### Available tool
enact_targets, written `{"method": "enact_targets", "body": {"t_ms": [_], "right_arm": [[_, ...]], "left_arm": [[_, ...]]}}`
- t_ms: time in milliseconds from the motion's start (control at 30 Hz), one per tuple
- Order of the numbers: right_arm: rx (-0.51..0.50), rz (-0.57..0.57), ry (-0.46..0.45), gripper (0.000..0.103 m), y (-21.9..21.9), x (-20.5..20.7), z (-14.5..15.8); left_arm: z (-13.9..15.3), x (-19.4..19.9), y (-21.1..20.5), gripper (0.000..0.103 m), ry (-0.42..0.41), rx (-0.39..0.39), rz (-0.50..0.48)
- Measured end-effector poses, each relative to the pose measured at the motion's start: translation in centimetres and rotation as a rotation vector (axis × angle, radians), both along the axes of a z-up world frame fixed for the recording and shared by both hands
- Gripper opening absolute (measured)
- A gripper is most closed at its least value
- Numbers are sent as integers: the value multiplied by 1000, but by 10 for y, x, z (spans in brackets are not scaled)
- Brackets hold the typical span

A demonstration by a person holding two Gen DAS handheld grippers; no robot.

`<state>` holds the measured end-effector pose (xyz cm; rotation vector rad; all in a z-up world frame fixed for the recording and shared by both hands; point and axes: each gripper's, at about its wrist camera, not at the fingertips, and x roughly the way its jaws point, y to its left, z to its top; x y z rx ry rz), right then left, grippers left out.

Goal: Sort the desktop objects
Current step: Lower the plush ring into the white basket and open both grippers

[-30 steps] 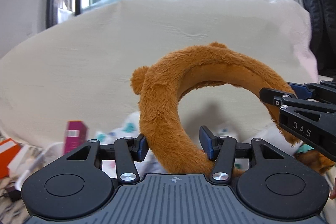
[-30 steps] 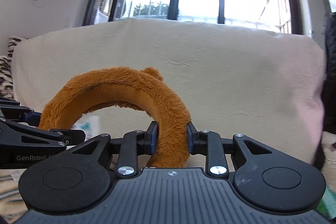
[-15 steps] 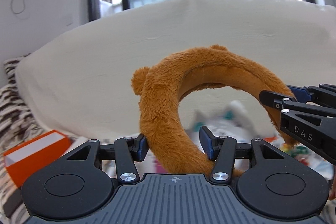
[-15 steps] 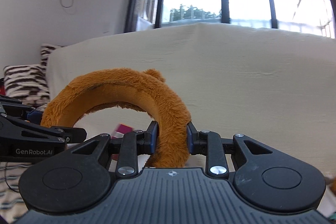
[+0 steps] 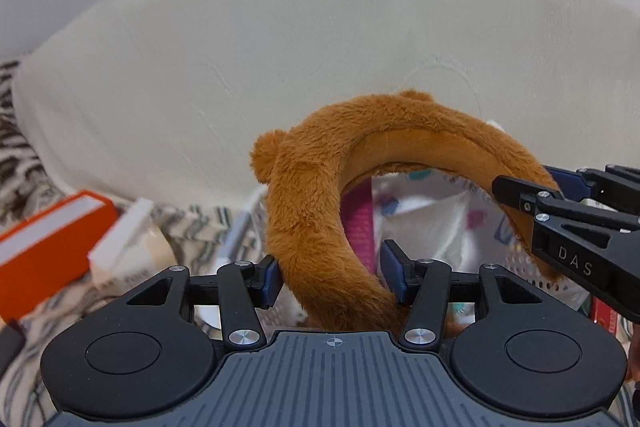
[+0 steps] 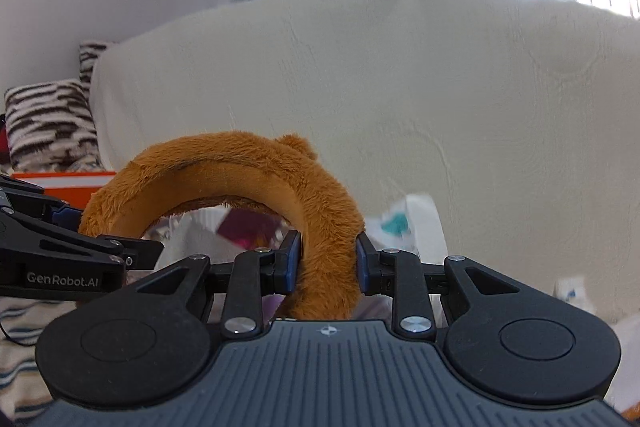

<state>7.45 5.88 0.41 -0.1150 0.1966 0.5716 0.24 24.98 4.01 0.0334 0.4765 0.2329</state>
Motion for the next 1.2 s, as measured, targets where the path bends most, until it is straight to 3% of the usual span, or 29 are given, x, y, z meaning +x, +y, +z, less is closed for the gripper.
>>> {"method": "enact_targets", "body": {"t_ms": [133,200,300,433,567,667,1033,1133,1200], "right_arm": [[-20,-1,33,31,-1,4,-10],[-34,-4,40,30,-2,4,-14],[-44,-10,56,29,9,5,-17],[-74,-24,76,32,10,3,-21],[-94,-43,23,48,8,-7,-15],[-92,-36,20,51,3,-10,-9],[-118,-31,106,64,7,9,-18],[-115,-31,166,68,9,21,-21],[-111,-23,183,67,10,27,-23]], "left_arm": [[0,4,-2,66,-3,26,-8],[-3,-1,-9,81,-15,67,-3],[2,-6,-11,89,-41,122,32],[7,-10,0,90,-44,69,46],[5,-12,2,89,-45,71,62],[6,-12,1,89,-43,59,60],[-7,8,9,90,3,13,41],[-9,14,12,89,16,5,34],[-11,17,13,81,20,1,24]]}}
